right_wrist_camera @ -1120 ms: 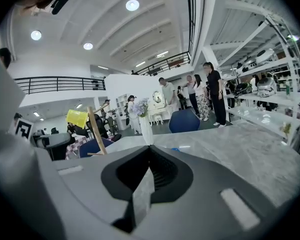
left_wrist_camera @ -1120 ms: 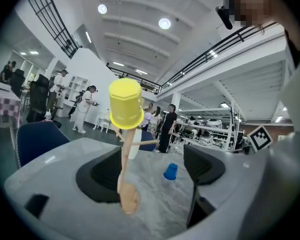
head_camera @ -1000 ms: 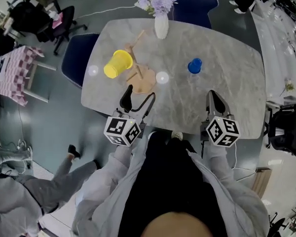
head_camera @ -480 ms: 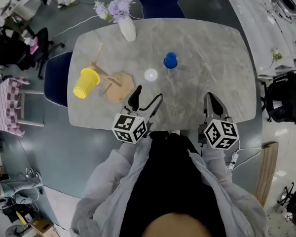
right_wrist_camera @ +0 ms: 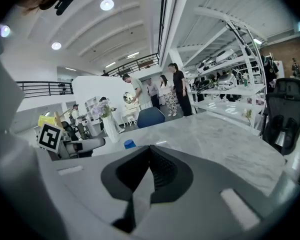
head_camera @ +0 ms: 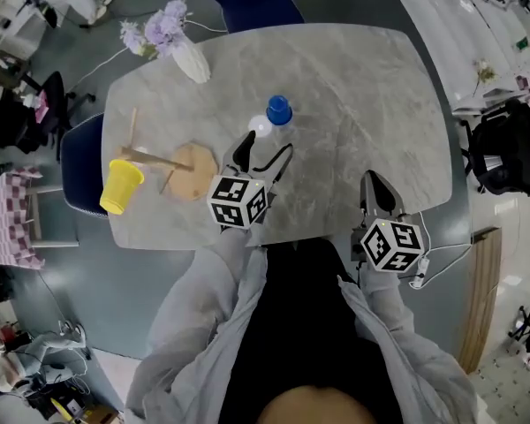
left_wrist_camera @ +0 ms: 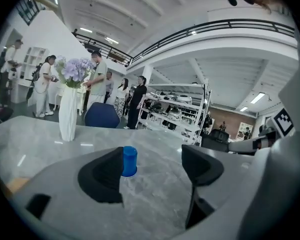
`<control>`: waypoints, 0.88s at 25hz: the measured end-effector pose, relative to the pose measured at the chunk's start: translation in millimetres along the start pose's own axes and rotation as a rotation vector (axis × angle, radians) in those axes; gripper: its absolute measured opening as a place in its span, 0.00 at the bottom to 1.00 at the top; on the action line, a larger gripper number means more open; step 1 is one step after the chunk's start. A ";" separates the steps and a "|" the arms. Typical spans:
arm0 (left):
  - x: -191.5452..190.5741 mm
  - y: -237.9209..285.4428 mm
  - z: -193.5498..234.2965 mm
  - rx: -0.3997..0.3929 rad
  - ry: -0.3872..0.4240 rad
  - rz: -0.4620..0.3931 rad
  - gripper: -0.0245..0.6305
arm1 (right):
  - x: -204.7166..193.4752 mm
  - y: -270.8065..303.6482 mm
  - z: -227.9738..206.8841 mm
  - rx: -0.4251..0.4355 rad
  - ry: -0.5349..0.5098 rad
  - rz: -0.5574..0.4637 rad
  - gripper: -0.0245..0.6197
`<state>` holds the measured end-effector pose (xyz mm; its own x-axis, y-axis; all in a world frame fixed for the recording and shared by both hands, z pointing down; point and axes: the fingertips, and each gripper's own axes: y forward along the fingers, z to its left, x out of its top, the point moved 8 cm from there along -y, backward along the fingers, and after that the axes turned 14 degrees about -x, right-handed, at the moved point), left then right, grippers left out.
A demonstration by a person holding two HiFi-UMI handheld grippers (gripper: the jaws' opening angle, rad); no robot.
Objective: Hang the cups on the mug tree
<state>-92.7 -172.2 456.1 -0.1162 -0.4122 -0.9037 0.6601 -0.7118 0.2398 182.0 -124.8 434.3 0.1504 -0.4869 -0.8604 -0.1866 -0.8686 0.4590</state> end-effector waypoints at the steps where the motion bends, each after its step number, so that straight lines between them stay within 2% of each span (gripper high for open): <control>1: -0.6 7.5 5.1 0.006 -0.002 0.009 0.58 | -0.5 2.6 -3.0 -0.003 0.002 0.007 0.05; 9: -14.2 59.5 49.2 0.054 -0.014 0.089 0.58 | -4.1 38.0 -16.1 -0.007 0.007 0.053 0.05; 22: -26.6 123.6 94.6 0.140 0.011 0.147 0.58 | -14.4 99.9 -36.6 0.008 0.014 0.113 0.05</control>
<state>-78.3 -303.0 543.3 -0.0174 -0.5118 -0.8589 0.5594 -0.7170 0.4159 196.8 -207.9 500.7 0.1410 -0.5830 -0.8001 -0.2109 -0.8074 0.5511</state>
